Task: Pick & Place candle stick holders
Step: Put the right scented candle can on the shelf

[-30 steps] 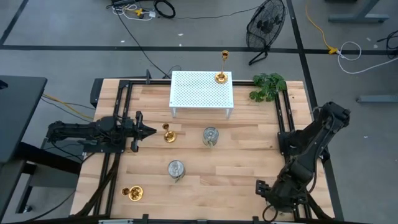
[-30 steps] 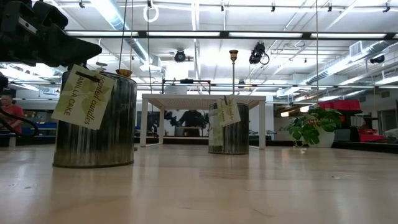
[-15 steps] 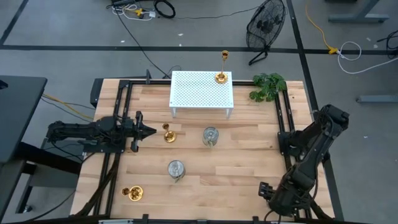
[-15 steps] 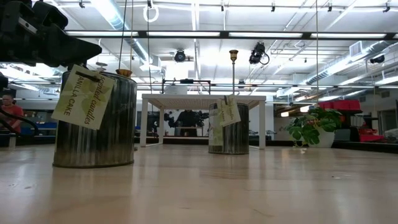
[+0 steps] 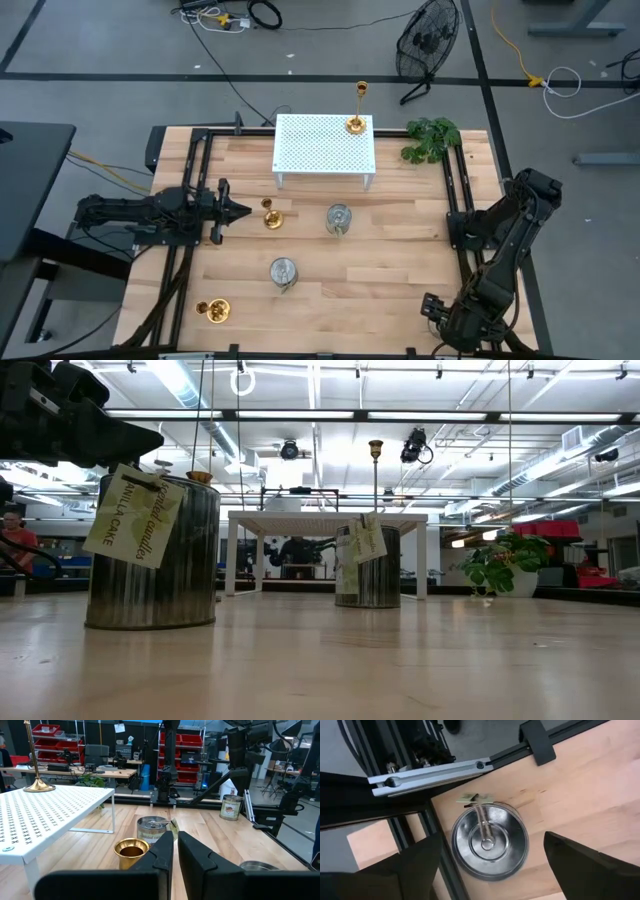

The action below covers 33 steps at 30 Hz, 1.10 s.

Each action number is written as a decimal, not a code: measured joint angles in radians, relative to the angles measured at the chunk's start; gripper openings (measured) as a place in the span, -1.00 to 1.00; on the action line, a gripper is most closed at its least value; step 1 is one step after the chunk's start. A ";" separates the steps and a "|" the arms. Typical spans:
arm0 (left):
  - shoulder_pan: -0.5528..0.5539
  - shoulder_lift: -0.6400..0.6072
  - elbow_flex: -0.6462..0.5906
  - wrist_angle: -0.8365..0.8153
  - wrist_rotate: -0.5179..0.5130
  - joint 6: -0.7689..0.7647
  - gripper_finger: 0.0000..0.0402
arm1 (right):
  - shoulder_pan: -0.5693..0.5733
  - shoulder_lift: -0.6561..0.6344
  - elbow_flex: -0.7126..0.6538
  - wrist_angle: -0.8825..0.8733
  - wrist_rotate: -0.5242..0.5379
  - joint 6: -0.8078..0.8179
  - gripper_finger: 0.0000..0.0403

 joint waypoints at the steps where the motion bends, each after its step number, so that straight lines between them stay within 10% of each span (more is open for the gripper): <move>1: 0.000 0.000 0.000 0.000 0.000 0.000 -0.84 | 0.000 0.000 0.000 0.000 0.000 0.010 0.81; 33: 0.000 0.000 0.000 0.000 0.000 0.000 -0.84 | 0.091 0.000 -0.053 0.048 0.124 0.141 0.90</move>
